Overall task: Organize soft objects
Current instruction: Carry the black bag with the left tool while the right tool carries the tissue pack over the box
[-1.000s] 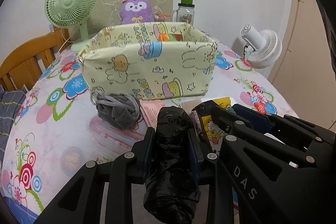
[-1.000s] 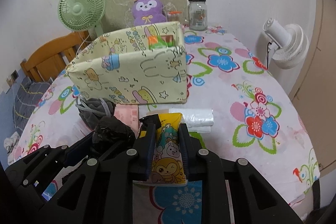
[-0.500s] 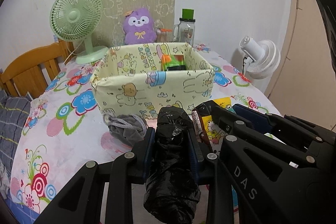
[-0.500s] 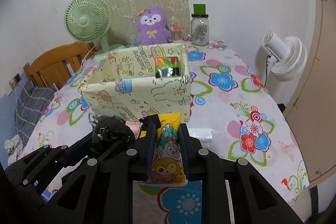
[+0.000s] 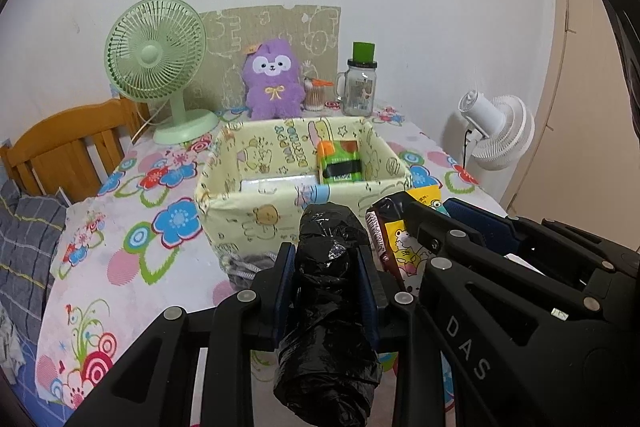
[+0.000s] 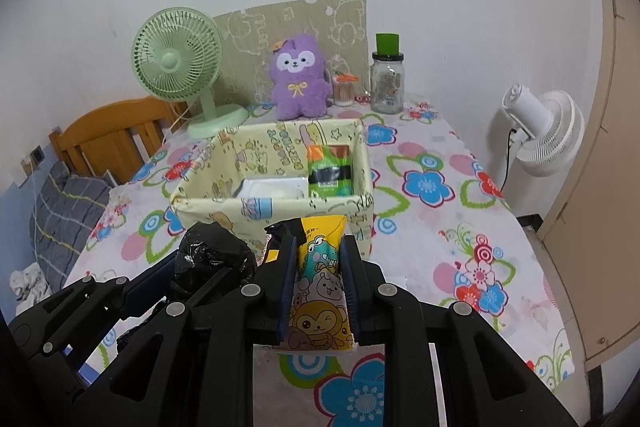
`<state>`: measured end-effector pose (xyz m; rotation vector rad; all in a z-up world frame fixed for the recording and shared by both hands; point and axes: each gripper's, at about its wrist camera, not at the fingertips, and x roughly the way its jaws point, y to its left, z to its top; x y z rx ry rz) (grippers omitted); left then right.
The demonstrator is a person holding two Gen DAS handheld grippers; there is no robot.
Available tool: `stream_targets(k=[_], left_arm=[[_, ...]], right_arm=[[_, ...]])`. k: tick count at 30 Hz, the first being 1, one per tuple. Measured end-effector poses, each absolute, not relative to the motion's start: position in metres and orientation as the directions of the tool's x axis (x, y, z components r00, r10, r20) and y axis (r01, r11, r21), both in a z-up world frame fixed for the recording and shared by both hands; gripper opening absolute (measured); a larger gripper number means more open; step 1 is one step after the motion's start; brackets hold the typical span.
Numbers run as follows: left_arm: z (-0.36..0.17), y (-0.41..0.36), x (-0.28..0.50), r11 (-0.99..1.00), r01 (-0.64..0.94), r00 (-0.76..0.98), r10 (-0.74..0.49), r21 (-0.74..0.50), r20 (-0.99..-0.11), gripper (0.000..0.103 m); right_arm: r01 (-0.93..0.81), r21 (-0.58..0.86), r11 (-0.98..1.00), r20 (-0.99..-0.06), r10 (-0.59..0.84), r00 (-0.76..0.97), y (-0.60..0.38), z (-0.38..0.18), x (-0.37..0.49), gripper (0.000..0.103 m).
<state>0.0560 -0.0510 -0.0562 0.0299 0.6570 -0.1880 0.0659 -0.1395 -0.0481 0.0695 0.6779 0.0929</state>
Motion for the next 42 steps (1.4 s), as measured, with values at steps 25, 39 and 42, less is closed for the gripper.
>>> stream_targets(k=[25, 39, 42], left_arm=[[-0.017, -0.04, 0.088, 0.987, 0.16, 0.824, -0.152, -0.032, -0.546, 0.03], [-0.015, -0.032, 0.129, 0.99, 0.137, 0.83, -0.128, -0.023, -0.543, 0.03], [-0.015, -0.031, 0.135, 0.99, 0.136, 0.829, -0.126, -0.022, -0.545, 0.03]], right_arm=[[-0.094, 0.089, 0.992, -0.556, 0.128, 0.822, -0.131, -0.007, 0.102, 0.021], [-0.108, 0.087, 0.99, -0.552, 0.138, 0.822, -0.123, -0.005, 0.143, 0.021], [-0.107, 0.09, 0.99, -0.556, 0.139, 0.819, -0.122, -0.006, 0.153, 0.021]])
